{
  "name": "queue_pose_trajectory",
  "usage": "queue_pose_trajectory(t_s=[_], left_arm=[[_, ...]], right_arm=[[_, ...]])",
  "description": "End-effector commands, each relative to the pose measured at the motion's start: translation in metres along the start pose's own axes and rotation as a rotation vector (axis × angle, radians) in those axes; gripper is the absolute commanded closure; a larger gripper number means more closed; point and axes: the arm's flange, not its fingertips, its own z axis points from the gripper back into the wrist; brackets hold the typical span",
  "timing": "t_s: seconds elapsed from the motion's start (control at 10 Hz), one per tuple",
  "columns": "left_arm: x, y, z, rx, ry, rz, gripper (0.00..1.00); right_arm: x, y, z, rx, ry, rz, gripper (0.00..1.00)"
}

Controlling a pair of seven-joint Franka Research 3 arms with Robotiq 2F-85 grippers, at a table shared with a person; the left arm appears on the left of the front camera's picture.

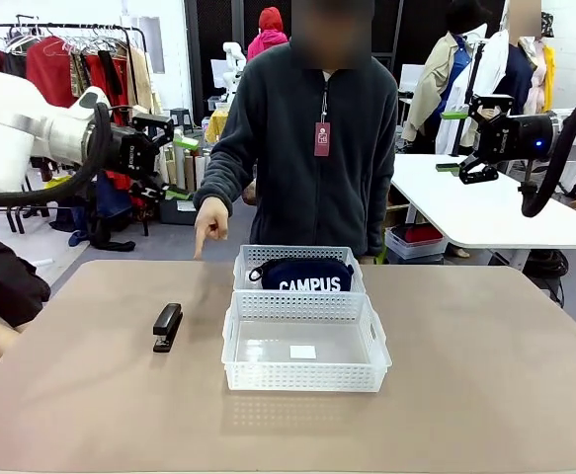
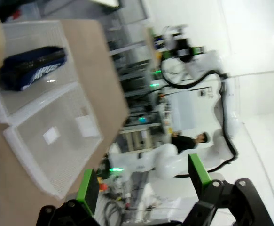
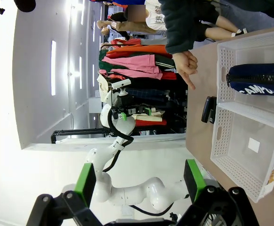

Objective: Distribute items into two baskets.
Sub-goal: Pick up the Stapler that the person points to.

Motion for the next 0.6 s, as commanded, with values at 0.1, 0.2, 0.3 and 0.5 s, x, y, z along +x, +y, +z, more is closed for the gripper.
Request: queue_pose_trajectory(t_s=[0.1,0.2,0.3,0.5], left_arm=[[-0.002,-0.025,-0.001,0.386,0.025,0.027,0.0],[-0.001,-0.028,-0.004,0.497,0.016,0.069,0.0],[0.003,-0.023,-0.002,0.596,0.044,0.119,0.0],[0.01,-0.01,-0.018,0.8,0.06,0.141,0.0]], right_arm=[[-0.002,0.001,0.0,0.0,0.002,0.001,0.0],[-0.002,0.001,0.0,0.0,0.002,0.001,0.0],[-0.002,0.001,0.0,0.0,0.002,0.001,0.0],[-0.002,0.001,0.0,0.0,0.002,0.001,0.0]])
